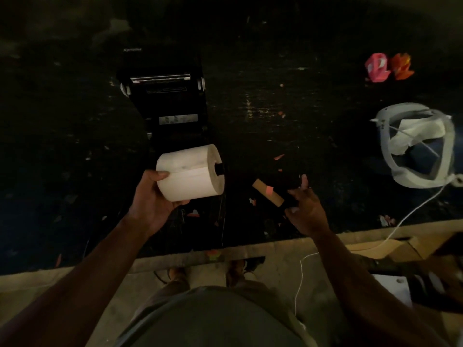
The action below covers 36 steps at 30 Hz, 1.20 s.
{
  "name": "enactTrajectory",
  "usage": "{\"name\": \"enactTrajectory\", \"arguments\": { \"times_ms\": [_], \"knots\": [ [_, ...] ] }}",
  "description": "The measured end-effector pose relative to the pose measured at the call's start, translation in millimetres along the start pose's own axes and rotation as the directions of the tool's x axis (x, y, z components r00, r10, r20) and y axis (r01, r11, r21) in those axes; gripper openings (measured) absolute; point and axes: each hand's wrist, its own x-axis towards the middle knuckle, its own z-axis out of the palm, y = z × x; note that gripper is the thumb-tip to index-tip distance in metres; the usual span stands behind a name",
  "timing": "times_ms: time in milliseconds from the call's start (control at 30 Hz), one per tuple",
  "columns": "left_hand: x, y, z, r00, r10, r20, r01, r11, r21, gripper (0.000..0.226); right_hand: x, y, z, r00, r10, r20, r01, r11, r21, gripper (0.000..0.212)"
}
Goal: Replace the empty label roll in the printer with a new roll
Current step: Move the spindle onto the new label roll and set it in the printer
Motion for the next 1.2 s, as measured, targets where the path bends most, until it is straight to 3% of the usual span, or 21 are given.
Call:
{"name": "enactTrajectory", "arguments": {
  "times_ms": [100, 300, 367, 467, 600, 733, 867, 967, 1200],
  "knots": [
    [0, 1, 2, 1.0, 0.004, -0.014, -0.003, 1.0, 0.02, 0.035, 0, -3, 5, 1.0, 0.029, -0.001, -0.029, 0.998, -0.047, 0.059],
    [-3, 4, 9, 0.999, 0.013, -0.039, -0.012, 1.0, 0.023, 0.04, 9, -9, 7, 0.994, 0.067, -0.089, -0.075, 0.993, -0.092, 0.042],
    [-5, 6, 12, 0.999, 0.008, -0.031, -0.007, 0.999, 0.035, 0.054, 12, -12, 5, 0.989, 0.114, -0.094, -0.116, 0.993, -0.022, 0.045],
    [-5, 8, 10, 1.0, 0.003, 0.001, -0.003, 0.999, 0.044, 0.091, 13, -12, 1, 0.963, 0.235, -0.129, -0.22, 0.968, 0.12, 0.059],
    [-6, 10, 6, 1.0, 0.018, -0.007, -0.018, 0.999, 0.037, 0.073, 4, -34, -22, 0.868, 0.408, -0.283, -0.246, 0.848, 0.47, 0.031],
    [-7, 9, 4, 0.999, 0.03, -0.037, -0.029, 0.999, 0.032, 0.063, -12, -96, -52, 0.968, 0.122, -0.219, 0.03, 0.813, 0.582, 0.04],
    [-8, 9, 3, 0.998, 0.024, -0.053, -0.022, 0.999, 0.028, 0.063, -37, -160, -63, 0.981, -0.147, -0.126, 0.194, 0.693, 0.695, 0.037],
    [-9, 9, 3, 0.998, 0.027, -0.051, -0.026, 0.999, 0.032, 0.066, -42, -179, -54, 0.965, -0.224, -0.138, 0.247, 0.591, 0.768, 0.04],
    [-11, 7, 1, 0.999, 0.022, -0.04, -0.021, 0.999, 0.027, 0.068, -45, -191, -45, 0.958, -0.242, -0.15, 0.261, 0.535, 0.803, 0.042]
  ]
}}
